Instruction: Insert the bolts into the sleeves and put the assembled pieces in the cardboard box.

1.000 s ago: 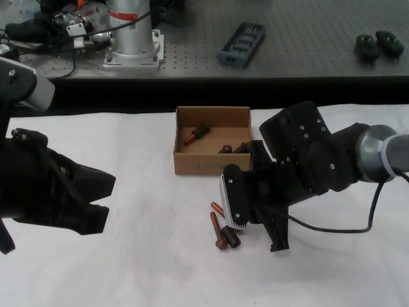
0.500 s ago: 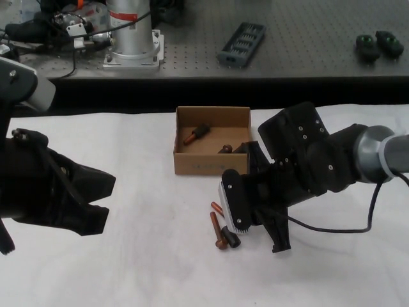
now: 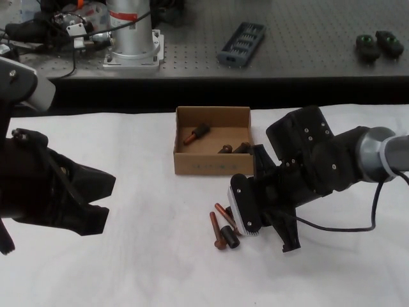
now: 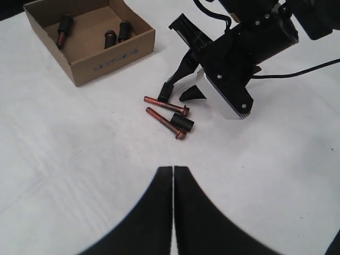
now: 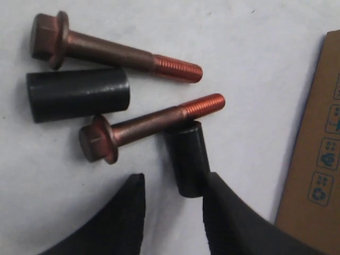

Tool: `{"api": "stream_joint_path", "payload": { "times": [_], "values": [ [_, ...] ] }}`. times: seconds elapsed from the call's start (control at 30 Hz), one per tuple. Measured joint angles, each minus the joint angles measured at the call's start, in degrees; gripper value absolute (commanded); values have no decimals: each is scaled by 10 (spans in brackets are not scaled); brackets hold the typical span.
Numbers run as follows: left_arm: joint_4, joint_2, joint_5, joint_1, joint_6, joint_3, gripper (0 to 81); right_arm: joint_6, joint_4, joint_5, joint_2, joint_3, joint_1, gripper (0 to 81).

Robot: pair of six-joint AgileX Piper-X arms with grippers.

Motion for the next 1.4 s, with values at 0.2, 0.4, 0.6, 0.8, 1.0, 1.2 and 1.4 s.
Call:
{"api": "stream_joint_path", "payload": {
  "times": [0.2, 0.4, 0.6, 0.8, 1.0, 1.2, 1.4],
  "values": [
    [0, 0, 0, 0, 0, 0, 6, 0, -14, -2, 4, 0, 0, 286],
    [0, 0, 0, 0, 0, 0, 6, 0, -30, -4, 4, -1, 1, 286],
    [0, 0, 0, 0, 11, 0, 6, -1, -34, -5, 4, -3, 3, 286],
    [0, 0, 0, 0, 17, 0, 6, -1, -38, -10, 15, -5, 3, 286],
    [0, 0, 0, 0, 17, 0, 6, -1, -39, -14, 18, -7, 3, 286],
    [0, 0, 0, 0, 17, 0, 6, -1, -39, -21, 20, -7, 3, 236],
    [0, 0, 0, 0, 17, 0, 6, -1, -39, -24, 23, -7, 3, 158]
  ]
}}
